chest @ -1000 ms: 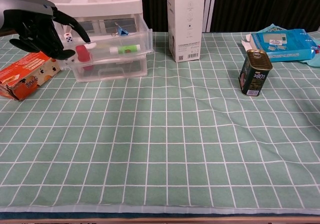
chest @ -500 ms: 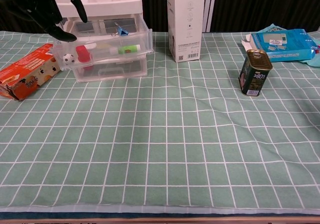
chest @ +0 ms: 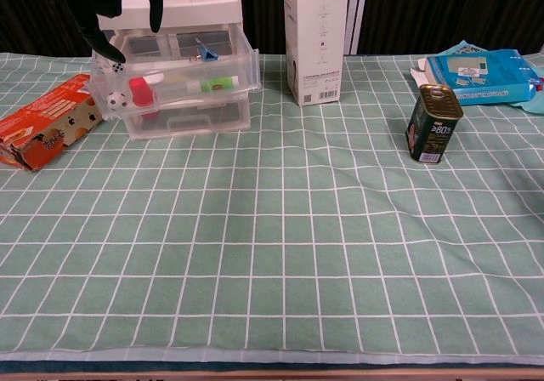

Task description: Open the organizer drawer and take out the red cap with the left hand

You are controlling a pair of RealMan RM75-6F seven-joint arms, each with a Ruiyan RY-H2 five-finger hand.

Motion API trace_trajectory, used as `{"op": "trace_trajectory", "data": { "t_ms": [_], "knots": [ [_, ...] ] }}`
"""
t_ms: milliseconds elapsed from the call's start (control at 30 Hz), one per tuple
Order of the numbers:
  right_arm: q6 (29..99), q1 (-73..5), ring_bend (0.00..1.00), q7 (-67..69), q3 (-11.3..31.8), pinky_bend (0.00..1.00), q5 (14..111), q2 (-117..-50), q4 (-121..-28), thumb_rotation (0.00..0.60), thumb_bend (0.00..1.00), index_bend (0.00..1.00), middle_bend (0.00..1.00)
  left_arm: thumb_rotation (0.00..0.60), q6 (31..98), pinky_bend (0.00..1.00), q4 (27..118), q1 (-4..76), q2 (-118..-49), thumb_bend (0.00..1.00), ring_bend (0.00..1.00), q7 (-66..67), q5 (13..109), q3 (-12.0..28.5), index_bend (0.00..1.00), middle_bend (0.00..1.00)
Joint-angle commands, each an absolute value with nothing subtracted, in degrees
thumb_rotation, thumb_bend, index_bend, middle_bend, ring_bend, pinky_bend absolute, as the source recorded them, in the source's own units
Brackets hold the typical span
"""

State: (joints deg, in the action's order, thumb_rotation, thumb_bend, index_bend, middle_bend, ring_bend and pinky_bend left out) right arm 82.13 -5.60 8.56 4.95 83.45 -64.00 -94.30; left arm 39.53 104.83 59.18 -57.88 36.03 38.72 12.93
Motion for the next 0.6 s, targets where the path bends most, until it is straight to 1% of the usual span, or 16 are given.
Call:
{"op": "trace_trajectory", "data": {
  "t_ms": [33,200,400,600],
  "knots": [
    [82.08,-5.61,0.00,8.53,4.96,0.22,83.40,-64.01,-94.28,0.600,0.06,0.00,0.00,0.600,31.77,1.00,98.62,61.03,-55.58,0.15,1.00,32.47,47.63,12.32,0.37,1.00],
    [82.10,-5.62,0.00,8.41,5.00,0.22,83.37,-64.04,-94.26,0.600,0.06,0.00,0.00,0.600,30.79,1.00,95.39,60.63,-57.21,0.15,1.00,29.55,55.25,12.05,0.37,1.00],
    [81.93,-5.60,0.00,8.75,5.07,0.22,83.05,-63.96,-94.32,0.600,0.06,0.00,0.00,0.600,30.30,1.00,92.99,60.73,-58.40,0.15,1.00,26.88,59.85,11.46,0.39,1.00],
    [81.90,-5.61,0.00,8.71,5.05,0.22,83.07,-63.95,-94.37,0.600,0.06,0.00,0.00,0.600,29.39,1.00,91.67,60.82,-59.35,0.15,1.00,24.61,61.60,10.07,0.40,1.00]
  ]
}}
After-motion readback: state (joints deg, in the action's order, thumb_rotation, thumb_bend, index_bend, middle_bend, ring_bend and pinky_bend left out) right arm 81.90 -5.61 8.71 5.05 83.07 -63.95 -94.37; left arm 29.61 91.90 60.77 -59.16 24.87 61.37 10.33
